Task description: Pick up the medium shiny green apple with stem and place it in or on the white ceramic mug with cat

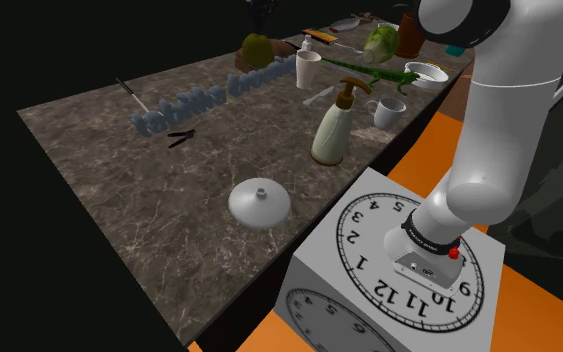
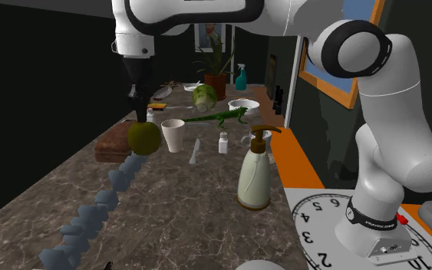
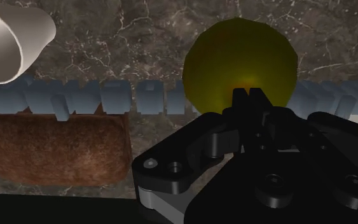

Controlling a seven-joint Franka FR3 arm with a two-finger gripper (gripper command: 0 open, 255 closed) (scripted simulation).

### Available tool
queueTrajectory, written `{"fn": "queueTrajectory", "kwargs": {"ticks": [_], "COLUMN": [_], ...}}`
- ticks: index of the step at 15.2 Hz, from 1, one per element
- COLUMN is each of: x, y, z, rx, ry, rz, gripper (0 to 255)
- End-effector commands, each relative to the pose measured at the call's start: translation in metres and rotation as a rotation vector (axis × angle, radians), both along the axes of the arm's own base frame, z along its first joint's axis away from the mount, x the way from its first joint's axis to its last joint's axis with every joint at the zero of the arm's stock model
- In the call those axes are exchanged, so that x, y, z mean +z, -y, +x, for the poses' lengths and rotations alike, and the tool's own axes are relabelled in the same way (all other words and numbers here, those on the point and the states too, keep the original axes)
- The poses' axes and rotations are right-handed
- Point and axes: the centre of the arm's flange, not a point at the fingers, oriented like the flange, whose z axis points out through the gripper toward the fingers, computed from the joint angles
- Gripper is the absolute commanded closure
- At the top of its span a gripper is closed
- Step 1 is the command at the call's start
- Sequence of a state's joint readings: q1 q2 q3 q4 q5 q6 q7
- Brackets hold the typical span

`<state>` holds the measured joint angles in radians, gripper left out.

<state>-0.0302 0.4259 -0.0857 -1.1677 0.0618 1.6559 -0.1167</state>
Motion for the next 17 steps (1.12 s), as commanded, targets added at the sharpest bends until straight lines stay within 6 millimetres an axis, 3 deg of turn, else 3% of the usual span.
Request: {"fn": "queueTrajectory", "kwargs": {"ticks": [1,17], "x": [0.007,0.038], "y": [0.0,0.126], "z": [-0.001,-0.167], "rx": [0.0,0.0], "ry": [0.0,0.0], "rz": [0.0,0.0], "gripper": [255,255]}}
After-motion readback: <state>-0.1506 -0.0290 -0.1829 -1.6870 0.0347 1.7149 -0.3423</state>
